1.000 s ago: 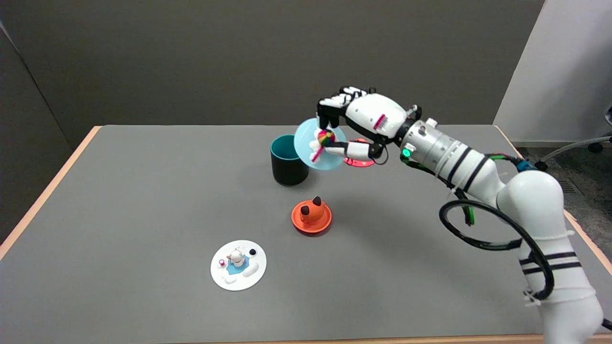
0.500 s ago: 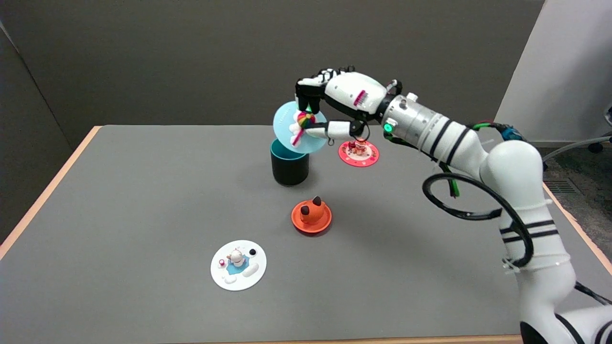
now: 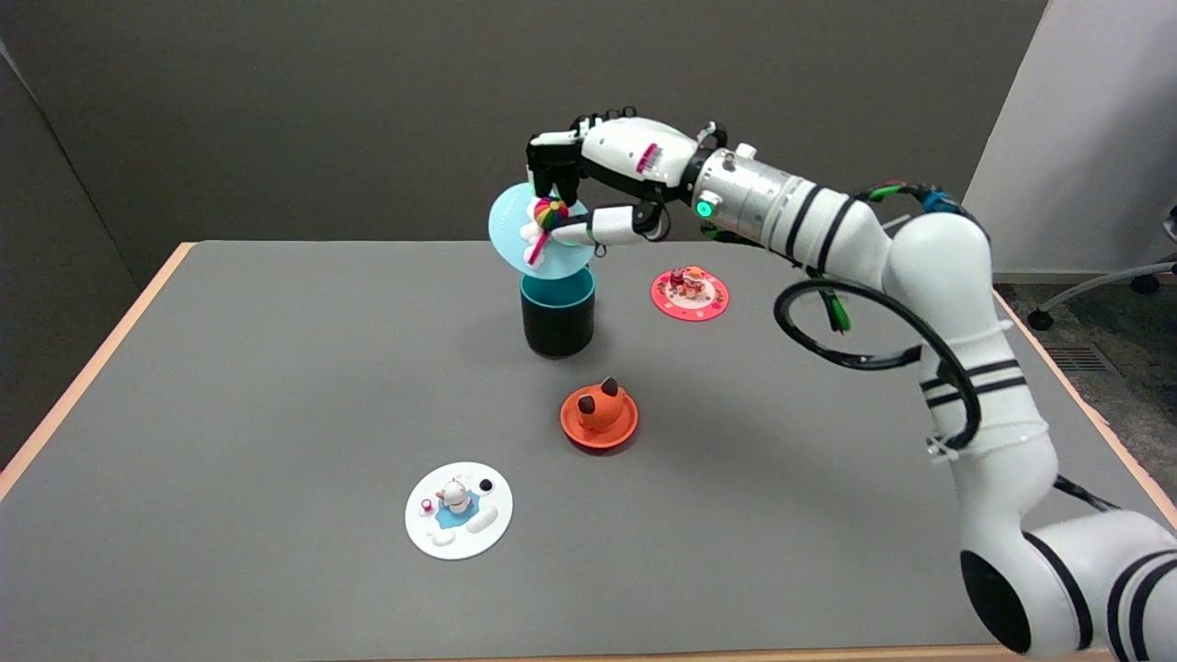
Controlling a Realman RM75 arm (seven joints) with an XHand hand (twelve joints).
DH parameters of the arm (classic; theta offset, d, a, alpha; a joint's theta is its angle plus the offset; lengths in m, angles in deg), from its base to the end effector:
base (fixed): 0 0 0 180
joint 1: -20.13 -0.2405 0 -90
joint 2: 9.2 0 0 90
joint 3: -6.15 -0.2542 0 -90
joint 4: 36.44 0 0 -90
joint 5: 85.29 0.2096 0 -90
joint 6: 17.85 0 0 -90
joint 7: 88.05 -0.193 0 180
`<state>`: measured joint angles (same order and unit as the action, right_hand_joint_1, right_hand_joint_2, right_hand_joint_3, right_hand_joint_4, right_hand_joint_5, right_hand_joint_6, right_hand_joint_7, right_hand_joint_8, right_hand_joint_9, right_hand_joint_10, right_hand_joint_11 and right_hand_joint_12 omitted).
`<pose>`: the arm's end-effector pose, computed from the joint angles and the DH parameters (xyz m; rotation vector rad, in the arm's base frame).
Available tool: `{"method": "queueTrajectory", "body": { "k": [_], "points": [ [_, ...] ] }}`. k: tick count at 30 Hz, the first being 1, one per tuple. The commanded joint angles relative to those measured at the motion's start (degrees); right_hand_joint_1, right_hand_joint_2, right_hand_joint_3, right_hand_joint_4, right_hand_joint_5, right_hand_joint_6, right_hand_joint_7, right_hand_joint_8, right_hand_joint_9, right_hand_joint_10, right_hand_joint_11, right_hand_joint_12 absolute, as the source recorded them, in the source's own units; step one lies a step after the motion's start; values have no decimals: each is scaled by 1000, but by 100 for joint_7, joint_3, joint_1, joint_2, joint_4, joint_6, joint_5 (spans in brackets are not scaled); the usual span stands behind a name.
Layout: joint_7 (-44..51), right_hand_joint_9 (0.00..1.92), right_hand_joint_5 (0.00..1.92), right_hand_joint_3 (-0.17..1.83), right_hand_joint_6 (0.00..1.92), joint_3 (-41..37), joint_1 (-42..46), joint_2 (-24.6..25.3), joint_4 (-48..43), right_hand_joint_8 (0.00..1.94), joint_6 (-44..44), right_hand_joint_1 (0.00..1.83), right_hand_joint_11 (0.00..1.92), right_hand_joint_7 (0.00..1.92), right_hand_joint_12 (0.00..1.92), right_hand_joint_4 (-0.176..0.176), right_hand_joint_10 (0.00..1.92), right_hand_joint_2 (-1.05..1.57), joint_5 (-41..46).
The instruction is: Place the cup lid with blue sky onto the cup.
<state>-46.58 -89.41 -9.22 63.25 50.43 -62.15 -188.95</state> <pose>-0.1042 -0.4676 0.2401 2.1125 -0.1591 0.1558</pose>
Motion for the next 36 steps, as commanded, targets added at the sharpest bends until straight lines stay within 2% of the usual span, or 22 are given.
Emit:
{"method": "queueTrajectory", "body": {
  "k": [1,3,5,16,36],
  "points": [
    [-545,447,530,211,1769,616,-1181,82,-1186,1469,-354,1082,257,639,1634,-18,1318,1248,-700],
    [-609,450,526,219,1780,638,-1277,90,-1366,1473,-392,1081,256,638,1628,-21,1335,1247,-810],
    [-664,451,511,138,1791,641,-1359,98,-1512,1480,-427,1078,277,633,1592,-23,1282,1289,-947],
    [-798,456,527,235,1777,593,-1572,21,-2044,1455,-576,1089,268,657,1635,-27,1340,1232,-1530],
    [-894,470,543,221,1765,657,-1930,146,-2686,1410,-574,1104,289,682,1662,-43,1298,1225,-1948]
  ]
}}
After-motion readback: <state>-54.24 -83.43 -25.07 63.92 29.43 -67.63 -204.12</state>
